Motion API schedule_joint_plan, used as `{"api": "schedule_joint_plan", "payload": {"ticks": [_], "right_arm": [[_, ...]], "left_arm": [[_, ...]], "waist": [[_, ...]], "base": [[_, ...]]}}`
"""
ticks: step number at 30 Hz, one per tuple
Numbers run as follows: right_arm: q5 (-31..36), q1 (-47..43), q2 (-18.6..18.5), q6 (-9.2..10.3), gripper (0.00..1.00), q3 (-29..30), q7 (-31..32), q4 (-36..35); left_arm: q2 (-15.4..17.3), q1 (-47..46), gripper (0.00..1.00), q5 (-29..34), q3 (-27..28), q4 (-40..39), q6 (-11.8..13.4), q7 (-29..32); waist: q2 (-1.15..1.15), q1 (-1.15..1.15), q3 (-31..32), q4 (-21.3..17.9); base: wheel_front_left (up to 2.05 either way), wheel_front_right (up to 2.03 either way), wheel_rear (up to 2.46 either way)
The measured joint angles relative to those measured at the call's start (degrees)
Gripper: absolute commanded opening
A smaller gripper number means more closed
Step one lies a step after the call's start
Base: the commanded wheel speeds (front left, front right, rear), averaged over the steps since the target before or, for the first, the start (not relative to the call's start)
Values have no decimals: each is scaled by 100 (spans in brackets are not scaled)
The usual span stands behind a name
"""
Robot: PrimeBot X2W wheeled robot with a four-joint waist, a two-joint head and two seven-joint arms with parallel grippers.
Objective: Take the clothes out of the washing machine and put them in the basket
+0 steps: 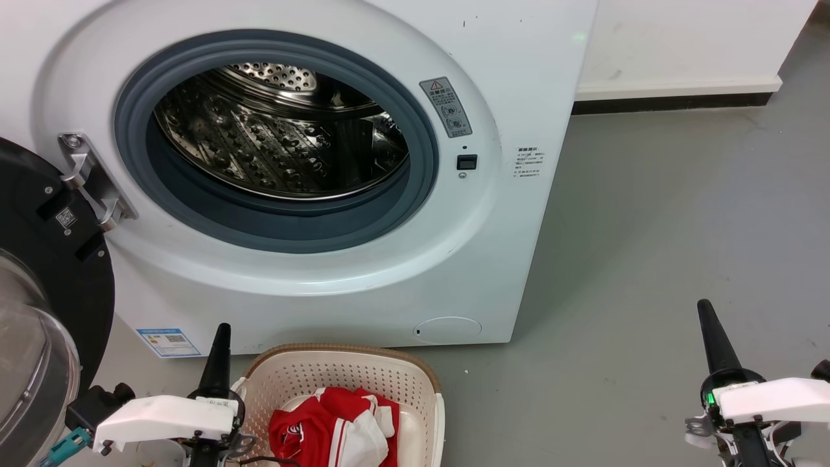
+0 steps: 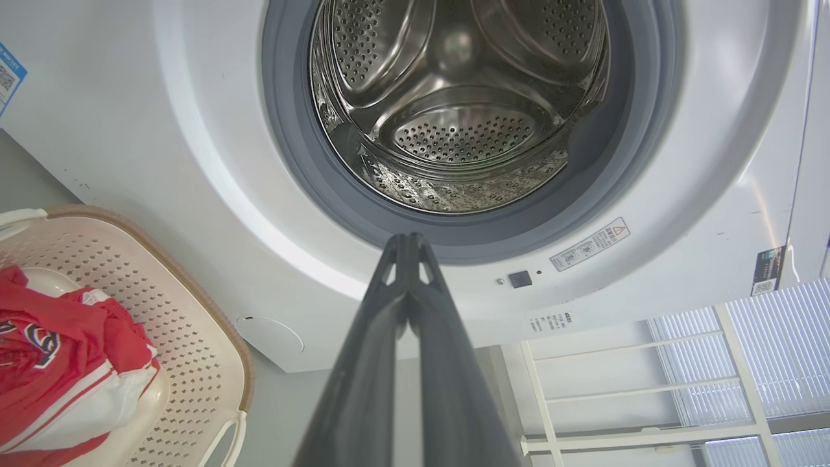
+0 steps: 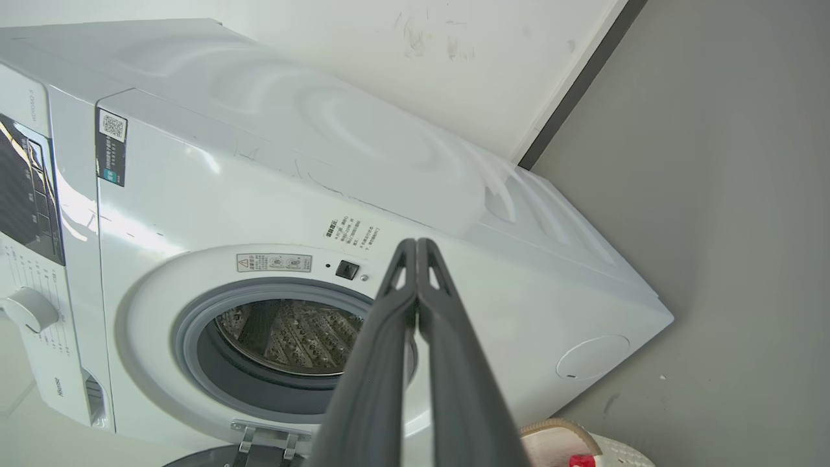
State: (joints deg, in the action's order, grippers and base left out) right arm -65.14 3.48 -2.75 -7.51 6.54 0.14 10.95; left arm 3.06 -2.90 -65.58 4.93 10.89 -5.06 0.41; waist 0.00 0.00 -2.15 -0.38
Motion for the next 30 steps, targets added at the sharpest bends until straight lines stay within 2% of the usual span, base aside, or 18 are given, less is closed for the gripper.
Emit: {"api": "schedule_joint_plan", "payload": {"ticks": [30], "right_arm": [[-1699, 133, -4, 0, 0, -1, 400, 196]], "left_arm": [[-8, -201, 0, -1673, 100, 200, -149, 385]], "waist": [[0, 0, 114, 22]], "base": [[0, 0, 0]]}}
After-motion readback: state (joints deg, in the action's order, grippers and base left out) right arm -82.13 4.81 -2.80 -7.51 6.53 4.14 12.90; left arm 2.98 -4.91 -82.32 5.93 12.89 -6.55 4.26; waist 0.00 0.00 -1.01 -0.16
